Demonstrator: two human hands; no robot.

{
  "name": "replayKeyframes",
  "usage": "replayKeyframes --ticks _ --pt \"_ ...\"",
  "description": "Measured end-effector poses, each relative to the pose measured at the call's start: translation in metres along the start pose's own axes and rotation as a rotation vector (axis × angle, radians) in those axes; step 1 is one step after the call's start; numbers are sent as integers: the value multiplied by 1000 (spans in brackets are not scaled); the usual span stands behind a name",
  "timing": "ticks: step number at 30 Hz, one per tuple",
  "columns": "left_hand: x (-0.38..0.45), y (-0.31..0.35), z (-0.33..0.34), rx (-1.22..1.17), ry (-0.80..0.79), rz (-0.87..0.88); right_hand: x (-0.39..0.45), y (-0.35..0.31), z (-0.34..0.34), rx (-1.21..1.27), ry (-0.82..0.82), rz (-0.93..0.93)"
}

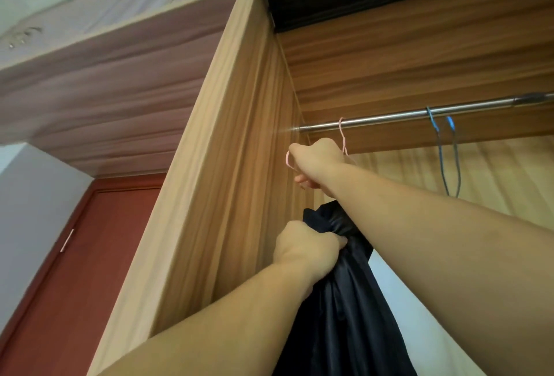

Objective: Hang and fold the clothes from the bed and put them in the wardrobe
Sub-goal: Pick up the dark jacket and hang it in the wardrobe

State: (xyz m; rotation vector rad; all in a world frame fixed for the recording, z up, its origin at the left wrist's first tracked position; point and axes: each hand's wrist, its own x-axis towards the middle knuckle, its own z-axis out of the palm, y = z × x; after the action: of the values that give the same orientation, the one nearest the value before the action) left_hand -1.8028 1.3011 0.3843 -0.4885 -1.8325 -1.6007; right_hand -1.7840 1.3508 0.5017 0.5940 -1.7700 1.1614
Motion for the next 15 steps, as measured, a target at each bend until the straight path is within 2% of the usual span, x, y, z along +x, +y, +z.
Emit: replayKeyframes --ticks 4,5,6,8,9,10,12,15 --pt "1 -2 3 37 1 9 -1 4 -11 -60 40 -17" --pt "1 -2 4 50 2 15 0 7 -20 -126 91 -64" --pt "1 -1 6 66 2 19 3 12 -33 -281 179 -162" --pt "0 -1 10 81 -2 18 10 23 -64 -847 370 -505" --pt "0 -1 13 77 -9 17 13 27 -83 -1091 422 -665" --pt "-2 0 17 70 -17 16 17 30 -100 -1283 446 -729" --pt "-4 2 27 65 -42 15 29 34 -130 -1513 486 -567" --pt "-7 7 46 46 -87 8 36 31 -158 -1467 510 -162"
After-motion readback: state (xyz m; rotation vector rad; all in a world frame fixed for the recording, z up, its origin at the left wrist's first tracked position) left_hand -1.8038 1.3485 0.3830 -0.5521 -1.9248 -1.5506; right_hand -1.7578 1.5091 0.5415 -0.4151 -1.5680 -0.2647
